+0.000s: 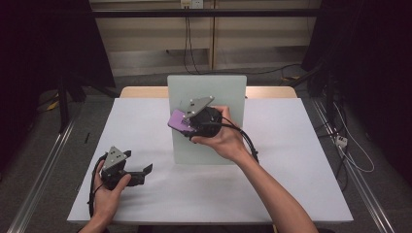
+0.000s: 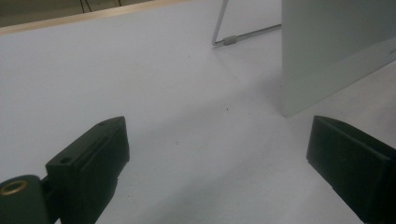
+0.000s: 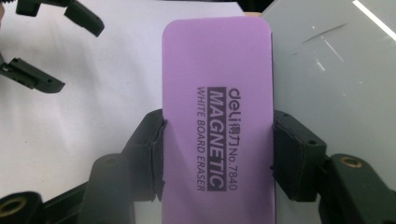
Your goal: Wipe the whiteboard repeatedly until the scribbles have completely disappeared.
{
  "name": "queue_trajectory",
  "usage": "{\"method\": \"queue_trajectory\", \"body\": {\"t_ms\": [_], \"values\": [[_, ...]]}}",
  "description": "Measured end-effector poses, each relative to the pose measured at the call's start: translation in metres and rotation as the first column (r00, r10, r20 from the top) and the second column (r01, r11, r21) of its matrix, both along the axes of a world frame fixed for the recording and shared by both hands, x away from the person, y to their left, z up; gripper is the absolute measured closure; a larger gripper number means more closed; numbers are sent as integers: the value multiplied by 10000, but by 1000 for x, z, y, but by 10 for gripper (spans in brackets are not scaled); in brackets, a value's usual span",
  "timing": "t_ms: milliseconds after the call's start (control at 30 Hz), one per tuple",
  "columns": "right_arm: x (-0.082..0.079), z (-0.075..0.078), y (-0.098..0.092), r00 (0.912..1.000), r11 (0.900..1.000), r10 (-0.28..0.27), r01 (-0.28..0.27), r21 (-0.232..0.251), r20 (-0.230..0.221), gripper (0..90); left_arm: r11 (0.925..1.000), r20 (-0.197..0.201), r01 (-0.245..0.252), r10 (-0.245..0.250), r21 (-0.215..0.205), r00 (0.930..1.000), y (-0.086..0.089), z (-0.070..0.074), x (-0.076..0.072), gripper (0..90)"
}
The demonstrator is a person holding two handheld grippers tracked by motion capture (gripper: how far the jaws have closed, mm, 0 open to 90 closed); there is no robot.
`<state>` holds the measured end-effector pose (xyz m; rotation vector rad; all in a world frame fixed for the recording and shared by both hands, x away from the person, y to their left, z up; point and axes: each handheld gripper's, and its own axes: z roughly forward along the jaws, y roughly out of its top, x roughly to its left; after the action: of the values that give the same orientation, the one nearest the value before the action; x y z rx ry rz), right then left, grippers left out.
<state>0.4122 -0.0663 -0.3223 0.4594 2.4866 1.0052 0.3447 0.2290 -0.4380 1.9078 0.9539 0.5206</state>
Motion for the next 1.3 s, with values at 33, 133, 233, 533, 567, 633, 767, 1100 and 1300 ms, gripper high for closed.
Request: {"method": "queue_trajectory", "body": {"t_ms": [33, 133, 233, 533, 567, 633, 767, 1100, 1300], "values": [[0, -2, 1, 10000, 10000, 46, -46, -30, -24, 418, 10000, 9, 0, 0, 17, 10000, 0, 0, 0, 57], [0, -2, 1, 10000, 10000, 29, -29, -38, -95, 418, 10000, -8, 1, -1, 22, 10000, 0, 0, 0, 57], [1, 1, 1, 10000, 10000, 37, -37, 30, -29, 418, 10000, -8, 6, -6, 5, 10000, 0, 0, 0, 57], [11, 38, -10, 9964, 9960, -662, 628, 633, 529, 419, 9999, 18, -53, 53, -90, 10000, 1, 0, 0, 57], [12, 42, -12, 9951, 9946, -772, 726, 738, 611, 419, 10000, 26, -11, 11, -15, 10000, 2, 1, 0, 57], [14, 51, -16, 9922, 9917, -999, 932, 889, 750, 418, 10000, 28, -4, 4, -31, 10000, 2, 1, 0, 58], [17, 65, -28, 9862, 9838, -1364, 1237, 1296, 942, 419, 10000, 23, -18, 18, -44, 10000, 2, 1, 0, 57], [11, 45, -16, 9918, 9916, -1008, 938, 885, 781, 419, 9999, -70, -38, 37, -141, 10000, 5, -2, 0, 57], [0, 6, -7, 9992, 9995, -212, 204, 253, 345, 419, 9999, -34, -48, 48, -121, 10000, 4, -1, 0, 57]]}}
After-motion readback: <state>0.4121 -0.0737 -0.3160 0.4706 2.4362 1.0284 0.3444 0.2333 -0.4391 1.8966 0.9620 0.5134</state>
